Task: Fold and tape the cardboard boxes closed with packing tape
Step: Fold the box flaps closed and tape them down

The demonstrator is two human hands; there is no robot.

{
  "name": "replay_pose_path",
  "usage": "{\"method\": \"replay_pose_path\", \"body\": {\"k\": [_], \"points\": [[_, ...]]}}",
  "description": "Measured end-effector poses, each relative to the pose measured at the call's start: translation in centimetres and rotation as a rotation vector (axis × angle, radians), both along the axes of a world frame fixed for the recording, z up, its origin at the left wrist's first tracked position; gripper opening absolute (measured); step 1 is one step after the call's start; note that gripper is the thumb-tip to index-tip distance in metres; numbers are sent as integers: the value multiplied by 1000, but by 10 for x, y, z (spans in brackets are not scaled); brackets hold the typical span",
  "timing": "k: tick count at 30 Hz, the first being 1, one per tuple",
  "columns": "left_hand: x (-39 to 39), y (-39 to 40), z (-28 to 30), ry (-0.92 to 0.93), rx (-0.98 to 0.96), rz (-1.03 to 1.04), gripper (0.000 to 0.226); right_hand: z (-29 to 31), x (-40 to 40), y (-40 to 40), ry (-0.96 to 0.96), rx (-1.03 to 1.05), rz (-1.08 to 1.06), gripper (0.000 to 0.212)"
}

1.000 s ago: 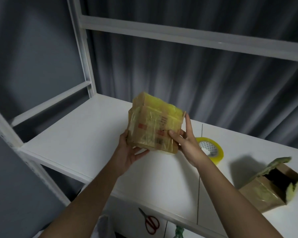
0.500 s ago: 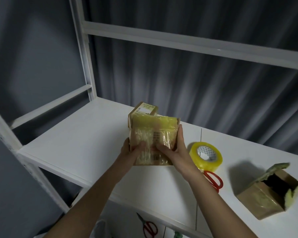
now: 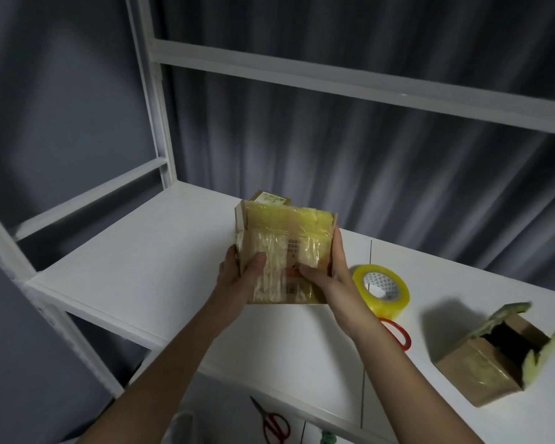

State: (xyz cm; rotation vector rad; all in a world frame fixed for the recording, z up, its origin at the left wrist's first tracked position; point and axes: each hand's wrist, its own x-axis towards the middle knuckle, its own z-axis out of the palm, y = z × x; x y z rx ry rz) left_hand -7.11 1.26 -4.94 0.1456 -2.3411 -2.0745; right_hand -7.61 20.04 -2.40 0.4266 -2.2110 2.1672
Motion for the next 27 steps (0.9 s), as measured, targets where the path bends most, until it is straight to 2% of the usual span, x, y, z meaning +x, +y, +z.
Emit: {"method": "replay_pose_path", "body": {"k": [5,14,18,21,27], "points": [[3,2,6,21,-22,13,101,1,2,-4,-18,-59,-49,89],[4,4,12,33,-75,46,100,2,10,-13,79,35,-176,86],[8,5,14,61,-77,62,98,9,10,-11,57,-38,-92,83],[7,6,17,71,-115,74,99,9,11,-13,27,-75,-130,76],[12,6,15,60,-123,75,111,12,12,-10,43,36,-97,90]]}}
